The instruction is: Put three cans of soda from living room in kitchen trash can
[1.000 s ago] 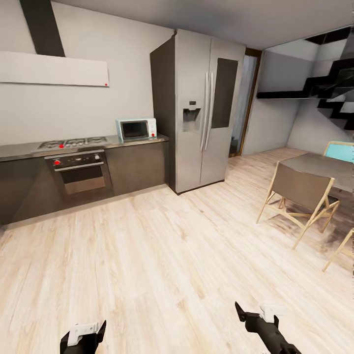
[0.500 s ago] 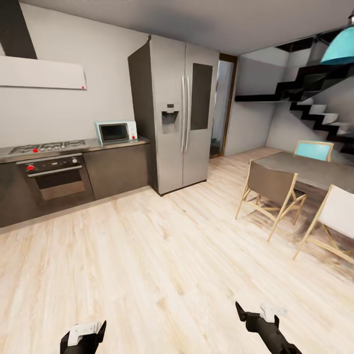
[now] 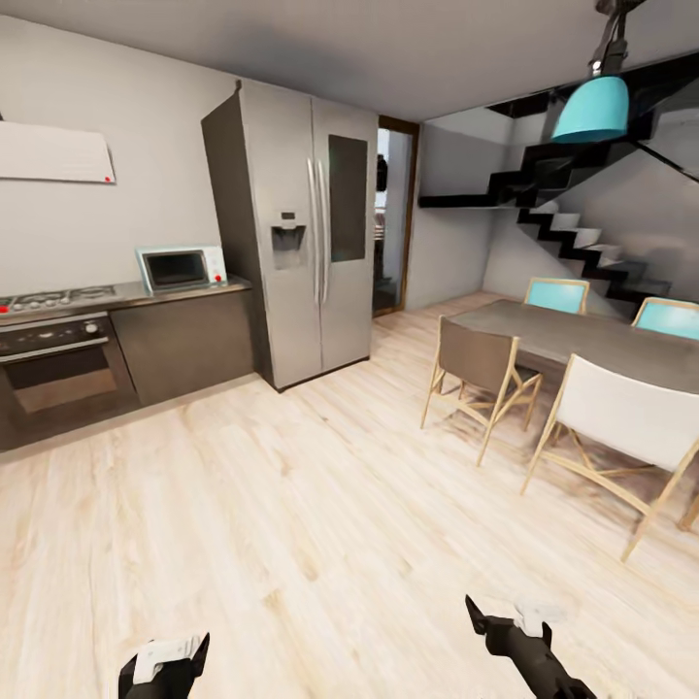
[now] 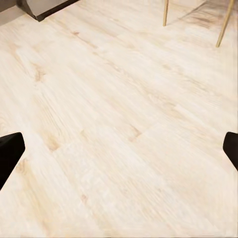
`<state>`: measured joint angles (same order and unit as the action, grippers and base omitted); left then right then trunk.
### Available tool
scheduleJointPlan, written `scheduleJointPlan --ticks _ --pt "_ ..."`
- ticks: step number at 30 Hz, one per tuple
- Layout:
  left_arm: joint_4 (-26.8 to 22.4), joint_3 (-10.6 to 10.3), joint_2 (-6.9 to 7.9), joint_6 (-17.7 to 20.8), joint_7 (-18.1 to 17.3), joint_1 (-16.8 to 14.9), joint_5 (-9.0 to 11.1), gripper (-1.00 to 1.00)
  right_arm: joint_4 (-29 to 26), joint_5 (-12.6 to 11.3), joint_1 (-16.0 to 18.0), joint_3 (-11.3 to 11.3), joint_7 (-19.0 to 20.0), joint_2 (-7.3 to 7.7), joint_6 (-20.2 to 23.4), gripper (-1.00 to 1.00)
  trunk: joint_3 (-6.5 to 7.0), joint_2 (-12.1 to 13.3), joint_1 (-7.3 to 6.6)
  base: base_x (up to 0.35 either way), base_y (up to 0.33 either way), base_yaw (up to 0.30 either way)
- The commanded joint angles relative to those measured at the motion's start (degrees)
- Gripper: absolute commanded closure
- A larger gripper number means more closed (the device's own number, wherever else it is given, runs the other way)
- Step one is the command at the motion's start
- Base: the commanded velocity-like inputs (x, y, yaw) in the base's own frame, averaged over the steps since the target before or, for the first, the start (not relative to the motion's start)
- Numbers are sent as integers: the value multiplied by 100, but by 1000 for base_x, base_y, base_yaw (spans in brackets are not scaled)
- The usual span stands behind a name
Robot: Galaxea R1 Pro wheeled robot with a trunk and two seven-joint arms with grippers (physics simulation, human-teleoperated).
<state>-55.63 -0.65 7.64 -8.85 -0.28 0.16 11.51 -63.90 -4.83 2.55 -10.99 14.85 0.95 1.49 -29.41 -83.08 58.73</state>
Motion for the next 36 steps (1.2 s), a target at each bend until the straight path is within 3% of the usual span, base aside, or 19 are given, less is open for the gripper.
scheduleJointPlan --ticks 1,13,26,36 --pt "0 -1 0 0 0 0 0 -100 0 0 0 0 0 0 0 -100 7 0 0 -45 -278 -193" --pt "0 2 0 -2 -15 -7 -15 -100 0 -8 0 0 0 10 25 -100 90 0 0 196 -128 -192" --pt "0 3 10 -9 -16 -3 4 -100 1 -15 0 -10 -2 -4 76 -100 135 0 0 206 86 -136" --pt "0 3 18 -3 -19 -7 9 -100 1 -17 0 -9 0 1 79 -100 94 0 0 194 252 -198"
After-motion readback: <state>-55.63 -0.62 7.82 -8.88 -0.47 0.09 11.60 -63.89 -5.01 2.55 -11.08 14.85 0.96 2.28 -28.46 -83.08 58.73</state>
